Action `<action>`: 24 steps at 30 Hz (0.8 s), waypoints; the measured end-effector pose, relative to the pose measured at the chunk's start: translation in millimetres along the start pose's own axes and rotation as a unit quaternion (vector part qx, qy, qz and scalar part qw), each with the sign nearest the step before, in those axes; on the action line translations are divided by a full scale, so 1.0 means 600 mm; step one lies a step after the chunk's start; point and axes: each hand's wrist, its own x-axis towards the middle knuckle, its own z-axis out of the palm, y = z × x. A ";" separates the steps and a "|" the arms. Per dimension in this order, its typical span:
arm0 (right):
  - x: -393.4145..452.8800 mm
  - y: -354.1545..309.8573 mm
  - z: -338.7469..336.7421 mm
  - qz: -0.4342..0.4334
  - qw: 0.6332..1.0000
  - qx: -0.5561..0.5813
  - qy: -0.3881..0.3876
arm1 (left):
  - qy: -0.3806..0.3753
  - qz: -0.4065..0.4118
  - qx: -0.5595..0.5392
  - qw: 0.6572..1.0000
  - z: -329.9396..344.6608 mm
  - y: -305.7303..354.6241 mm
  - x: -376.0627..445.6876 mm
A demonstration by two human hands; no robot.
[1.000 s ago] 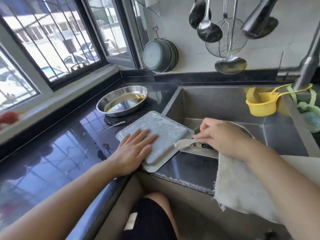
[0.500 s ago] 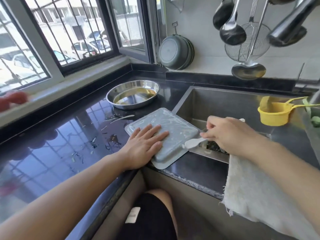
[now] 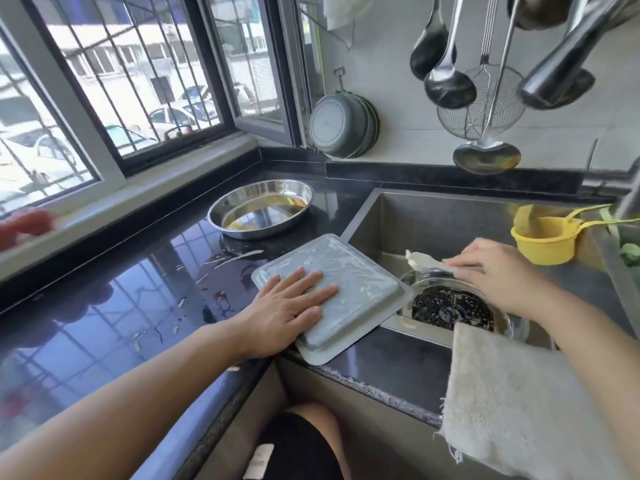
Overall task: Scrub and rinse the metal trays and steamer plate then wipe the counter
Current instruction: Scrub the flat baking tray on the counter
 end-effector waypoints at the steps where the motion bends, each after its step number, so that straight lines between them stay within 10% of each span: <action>1: -0.002 -0.003 -0.001 0.010 1.000 0.011 -0.003 | -0.016 0.011 -0.001 1.000 -0.007 -0.001 0.004; 10: -0.052 -0.058 -0.049 0.060 0.965 0.167 -0.196 | -0.024 -0.038 -0.115 0.992 -0.087 0.025 0.069; 14: -0.062 -0.094 -0.042 0.044 0.965 0.149 -0.211 | 0.076 -0.116 -0.006 0.990 -0.030 0.091 0.098; 24: 0.007 -0.118 0.015 0.031 0.982 0.011 -0.184 | 0.019 -0.113 0.036 0.993 -0.009 0.089 0.111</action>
